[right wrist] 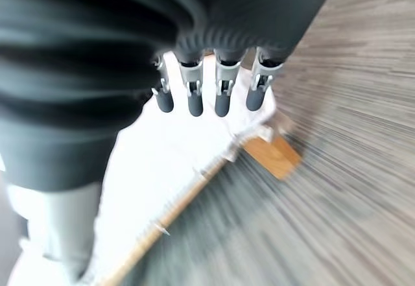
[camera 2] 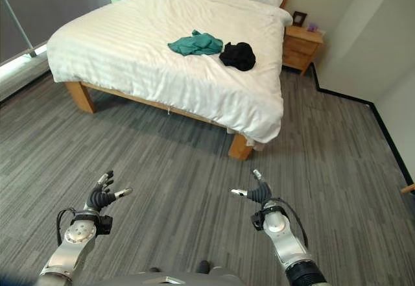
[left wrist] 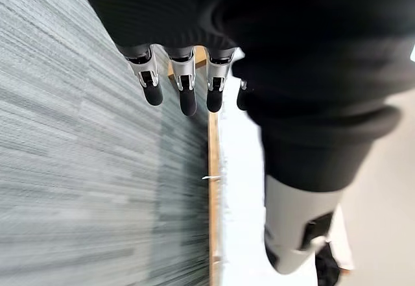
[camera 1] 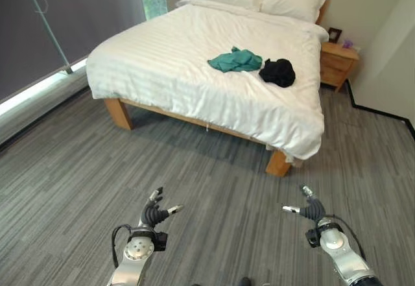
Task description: Pick up bed clothes into laundry basket.
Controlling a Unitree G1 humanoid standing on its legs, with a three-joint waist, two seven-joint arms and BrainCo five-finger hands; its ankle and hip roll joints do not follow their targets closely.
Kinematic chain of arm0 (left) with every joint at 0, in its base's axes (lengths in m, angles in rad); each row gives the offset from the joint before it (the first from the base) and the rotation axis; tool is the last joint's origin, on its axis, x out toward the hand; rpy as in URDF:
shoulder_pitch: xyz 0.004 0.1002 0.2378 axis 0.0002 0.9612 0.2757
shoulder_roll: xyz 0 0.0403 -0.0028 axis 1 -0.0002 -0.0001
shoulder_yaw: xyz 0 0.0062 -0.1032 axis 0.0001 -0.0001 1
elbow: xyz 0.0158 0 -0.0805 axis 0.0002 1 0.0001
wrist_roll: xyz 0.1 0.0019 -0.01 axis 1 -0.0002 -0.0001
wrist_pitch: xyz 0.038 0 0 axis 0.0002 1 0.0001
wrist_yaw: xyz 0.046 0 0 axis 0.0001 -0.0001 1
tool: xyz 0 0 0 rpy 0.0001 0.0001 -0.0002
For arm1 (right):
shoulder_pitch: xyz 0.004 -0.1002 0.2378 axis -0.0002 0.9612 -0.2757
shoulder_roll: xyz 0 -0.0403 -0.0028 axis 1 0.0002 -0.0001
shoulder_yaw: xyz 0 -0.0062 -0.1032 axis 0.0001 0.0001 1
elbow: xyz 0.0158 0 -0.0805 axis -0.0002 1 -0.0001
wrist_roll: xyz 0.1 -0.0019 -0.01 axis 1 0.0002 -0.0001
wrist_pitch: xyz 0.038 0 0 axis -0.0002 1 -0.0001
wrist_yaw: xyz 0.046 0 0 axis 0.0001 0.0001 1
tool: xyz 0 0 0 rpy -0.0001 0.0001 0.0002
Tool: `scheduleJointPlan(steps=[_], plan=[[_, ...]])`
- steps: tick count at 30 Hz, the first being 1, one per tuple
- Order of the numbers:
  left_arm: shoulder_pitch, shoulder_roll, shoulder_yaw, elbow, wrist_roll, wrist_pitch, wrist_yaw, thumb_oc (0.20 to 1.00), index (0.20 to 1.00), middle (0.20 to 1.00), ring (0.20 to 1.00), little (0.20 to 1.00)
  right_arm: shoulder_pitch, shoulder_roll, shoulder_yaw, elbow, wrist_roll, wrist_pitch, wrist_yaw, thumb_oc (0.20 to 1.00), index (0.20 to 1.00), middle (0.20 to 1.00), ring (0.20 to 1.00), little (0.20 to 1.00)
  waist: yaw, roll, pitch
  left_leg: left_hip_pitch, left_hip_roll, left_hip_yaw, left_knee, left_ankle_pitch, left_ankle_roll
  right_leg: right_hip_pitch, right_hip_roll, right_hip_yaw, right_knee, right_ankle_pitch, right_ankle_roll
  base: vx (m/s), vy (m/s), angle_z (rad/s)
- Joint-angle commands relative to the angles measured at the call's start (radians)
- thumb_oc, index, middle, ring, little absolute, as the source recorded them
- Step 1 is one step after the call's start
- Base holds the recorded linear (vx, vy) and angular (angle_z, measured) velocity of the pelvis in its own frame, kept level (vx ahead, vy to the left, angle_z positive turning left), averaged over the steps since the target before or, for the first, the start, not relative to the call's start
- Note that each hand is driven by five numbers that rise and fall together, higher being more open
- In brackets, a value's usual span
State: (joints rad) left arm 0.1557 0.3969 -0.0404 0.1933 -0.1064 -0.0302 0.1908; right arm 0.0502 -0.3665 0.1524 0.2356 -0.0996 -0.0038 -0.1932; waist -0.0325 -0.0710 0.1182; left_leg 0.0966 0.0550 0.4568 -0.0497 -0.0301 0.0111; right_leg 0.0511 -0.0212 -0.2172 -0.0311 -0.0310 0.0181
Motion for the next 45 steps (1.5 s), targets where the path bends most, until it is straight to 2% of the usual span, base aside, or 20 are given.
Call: scheduleJointPlan(steps=[1,6,8,10,12,15,17,22,23,25,26,27,29,30,33,36,39,40,42,45], plan=[[-0.031,0.062,0.097,-0.169,-0.004,-0.128,0.044,1.0,1.0,1.0,1.0,1.0,-0.064,-0.035,-0.088,-0.105,0.022,-0.089,-0.049,1.0,1.0,1.0,1.0,1.0,-0.02,-0.027,0.011,0.064,0.087,-0.03,-0.038,0.026,-0.116,0.122,-0.081,0.032,-0.056,0.013,0.123,-0.03,-0.016,0.04],[-0.068,0.043,0.057,-0.187,-0.01,-0.132,0.039,1.0,1.0,1.0,1.0,1.0,-0.053,0.005,-0.104,-0.093,0.067,-0.11,-0.065,1.0,1.0,1.0,1.0,1.0,-0.029,-0.027,0.037,0.026,0.083,-0.062,0.031,0.016,-0.118,0.112,-0.07,0.06,-0.052,-0.005,0.098,-0.02,-0.038,0.21],[-0.061,0.033,0.041,-0.185,-0.033,-0.129,0.018,1.0,1.0,1.0,1.0,1.0,-0.047,0.009,-0.095,-0.101,0.075,-0.106,-0.053,1.0,1.0,1.0,1.0,1.0,-0.026,-0.033,0.068,-0.057,0.103,-0.071,0.215,-0.003,-0.139,0.119,-0.072,0.062,-0.048,-0.023,0.076,-0.05,-0.081,0.04],[-0.062,0.012,0.025,-0.185,-0.077,-0.132,0.009,1.0,1.0,1.0,1.0,1.0,-0.035,0.007,-0.092,-0.112,0.085,-0.107,-0.055,1.0,1.0,1.0,1.0,1.0,-0.012,-0.036,0.107,-0.17,0.165,-0.103,0.446,0.074,-0.191,0.142,-0.067,0.066,-0.054,-0.037,0.043,0.0,-0.107,0.01],[-0.057,-0.009,0.014,-0.175,-0.091,-0.134,0.012,1.0,1.0,1.0,1.0,1.0,-0.025,0.006,-0.086,-0.106,0.089,-0.103,-0.055,1.0,1.0,1.0,1.0,1.0,0.001,-0.041,0.125,-0.224,0.185,-0.116,0.539,0.118,-0.211,0.168,-0.072,0.059,-0.056,-0.054,0.033,0.15,-0.027,-0.23],[-0.029,-0.012,0.011,-0.211,-0.079,-0.132,-0.006,1.0,1.0,1.0,1.0,1.0,-0.01,-0.002,-0.069,-0.095,0.07,-0.091,-0.039,1.0,1.0,1.0,1.0,1.0,0.017,-0.035,0.122,-0.281,0.157,-0.041,0.38,0.056,-0.154,0.197,-0.091,0.067,-0.056,-0.095,0.055,0.37,0.192,-0.47],[-0.021,-0.018,0.015,-0.22,-0.08,-0.14,0.004,1.0,1.0,1.0,1.0,1.0,-0.03,-0.021,-0.047,-0.065,0.064,-0.09,-0.036,1.0,1.0,1.0,1.0,1.0,0.026,0.005,0.109,-0.271,0.163,-0.042,0.077,0.16,-0.157,0.214,-0.087,0.081,-0.056,-0.124,0.082,0.39,0.235,-0.27],[-0.006,-0.017,0.002,-0.222,-0.077,-0.14,-0.016,1.0,1.0,1.0,1.0,1.0,-0.024,-0.036,-0.022,-0.041,0.043,-0.088,-0.006,1.0,1.0,1.0,1.0,1.0,0.044,0.023,0.071,-0.3,0.156,-0.118,-0.038,0.224,-0.163,0.29,-0.106,0.104,-0.056,-0.157,0.117,0.52,0.184,-0.26],[-0.007,-0.002,-0.001,-0.217,-0.072,-0.138,-0.025,1.0,1.0,1.0,1.0,1.0,-0.029,-0.024,-0.013,-0.035,0.034,-0.088,0.0,1.0,1.0,1.0,1.0,1.0,0.05,0.011,0.057,-0.27,0.132,-0.114,-0.038,0.224,-0.139,0.282,-0.126,0.124,0.014,-0.145,0.124,0.95,0.317,-0.6],[-0.032,0.038,-0.014,-0.201,-0.056,-0.12,-0.04,1.0,1.0,1.0,1.0,1.0,-0.056,-0.013,0.005,-0.02,0.015,-0.088,0.005,1.0,1.0,1.0,1.0,1.0,0.045,-0.012,0.068,-0.191,0.085,-0.088,-0.038,0.164,-0.089,0.155,-0.151,0.14,0.31,-0.013,0.173,0.51,0.212,-0.39],[-0.033,0.038,-0.013,-0.201,-0.056,-0.12,-0.04,1.0,1.0,1.0,1.0,1.0,-0.057,-0.013,0.005,-0.02,0.015,-0.087,0.005,1.0,1.0,1.0,1.0,1.0,0.049,-0.009,0.066,-0.194,0.089,-0.085,-0.038,0.167,-0.089,0.149,-0.147,0.145,0.312,-0.01,0.172,0.3,0.181,-0.06],[-0.038,0.061,-0.011,-0.202,-0.055,-0.119,-0.043,1.0,1.0,1.0,1.0,1.0,-0.073,-0.013,0.014,-0.038,0.004,-0.086,0.008,1.0,1.0,1.0,1.0,1.0,0.032,-0.004,0.089,-0.147,0.076,-0.078,-0.038,0.132,-0.066,0.049,-0.152,0.151,0.511,0.091,0.193,0.18,0.112,0.21],[-0.041,0.069,-0.009,-0.208,-0.047,-0.121,-0.043,1.0,1.0,1.0,1.0,1.0,-0.079,-0.016,0.011,-0.05,-0.009,-0.089,0.006,1.0,1.0,1.0,1.0,1.0,0.029,0.01,0.091,-0.13,0.087,-0.066,-0.038,0.116,-0.06,-0.004,-0.159,0.132,0.58,0.109,0.198,0.34,0.135,0.3],[-0.054,0.074,-0.012,-0.198,-0.047,-0.122,-0.045,1.0,1.0,1.0,1.0,1.0,-0.089,-0.03,0.006,-0.073,-0.035,-0.091,0.003,1.0,1.0,1.0,1.0,1.0,0.012,0.021,0.101,-0.091,0.082,-0.057,-0.038,0.086,-0.058,-0.065,-0.194,0.066,0.607,0.085,0.181,0.54,0.132,0.19],[-0.07,0.073,-0.022,-0.192,-0.057,-0.125,-0.047,1.0,1.0,1.0,1.0,1.0,-0.111,-0.068,-0.007,-0.115,-0.06,-0.094,-0.01,1.0,1.0,1.0,1.0,1.0,-0.028,0.027,0.109,-0.052,0.071,-0.062,-0.038,0.058,-0.074,-0.133,-0.17,-0.002,0.447,-0.003,0.147,0.44,-0.003,0.07],[-0.072,0.071,-0.023,-0.19,-0.063,-0.128,-0.055,1.0,1.0,1.0,1.0,1.0,-0.121,-0.092,-0.02,-0.144,-0.049,-0.103,-0.007,1.0,1.0,1.0,1.0,1.0,-0.047,0.018,0.102,-0.025,0.063,-0.072,-0.038,0.03,-0.09,-0.132,-0.143,-0.031,0.221,-0.017,0.136,0.26,-0.079,0.7],[-0.077,0.05,-0.018,-0.183,-0.076,-0.129,-0.055,1.0,1.0,1.0,1.0,1.0,-0.161,-0.136,-0.045,-0.17,-0.082,-0.099,-0.031,1.0,1.0,1.0,1.0,1.0,-0.068,0.008,0.093,0.029,0.049,-0.076,-0.038,-0.019,-0.103,-0.173,-0.116,-0.036,0.006,0.068,0.154,0.48,-0.119,0.43],[-0.079,0.042,-0.02,-0.177,-0.073,-0.132,-0.055,1.0,1.0,1.0,1.0,1.0,-0.186,-0.16,-0.058,-0.171,-0.121,-0.092,-0.056,1.0,1.0,1.0,1.0,1.0,-0.067,0.005,0.083,0.074,0.044,-0.07,-0.038,-0.06,-0.116,-0.213,-0.134,-0.098,-0.049,0.09,0.173,0.59,-0.141,0.21],[-0.084,0.035,-0.027,-0.175,-0.066,-0.143,-0.047,1.0,1.0,1.0,1.0,1.0,-0.214,-0.201,-0.07,-0.157,-0.191,-0.073,-0.096,1.0,1.0,1.0,1.0,1.0,-0.078,0.002,0.081,0.119,0.034,-0.046,-0.038,-0.084,-0.119,-0.247,-0.155,-0.172,-0.046,0.111,0.172,0.48,-0.157,-0.13],[-0.078,0.013,-0.045,-0.173,-0.078,-0.162,-0.03,1.0,1.0,1.0,1.0,1.0,-0.238,-0.277,-0.108,-0.122,-0.292,-0.033,-0.16,1.0,1.0,1.0,1.0,1.0,-0.091,-0.002,0.058,0.19,-0.001,-0.071,-0.038,-0.135,-0.112,-0.21,-0.163,-0.167,-0.052,0.14,0.158,0.39,-0.117,-0.03]])
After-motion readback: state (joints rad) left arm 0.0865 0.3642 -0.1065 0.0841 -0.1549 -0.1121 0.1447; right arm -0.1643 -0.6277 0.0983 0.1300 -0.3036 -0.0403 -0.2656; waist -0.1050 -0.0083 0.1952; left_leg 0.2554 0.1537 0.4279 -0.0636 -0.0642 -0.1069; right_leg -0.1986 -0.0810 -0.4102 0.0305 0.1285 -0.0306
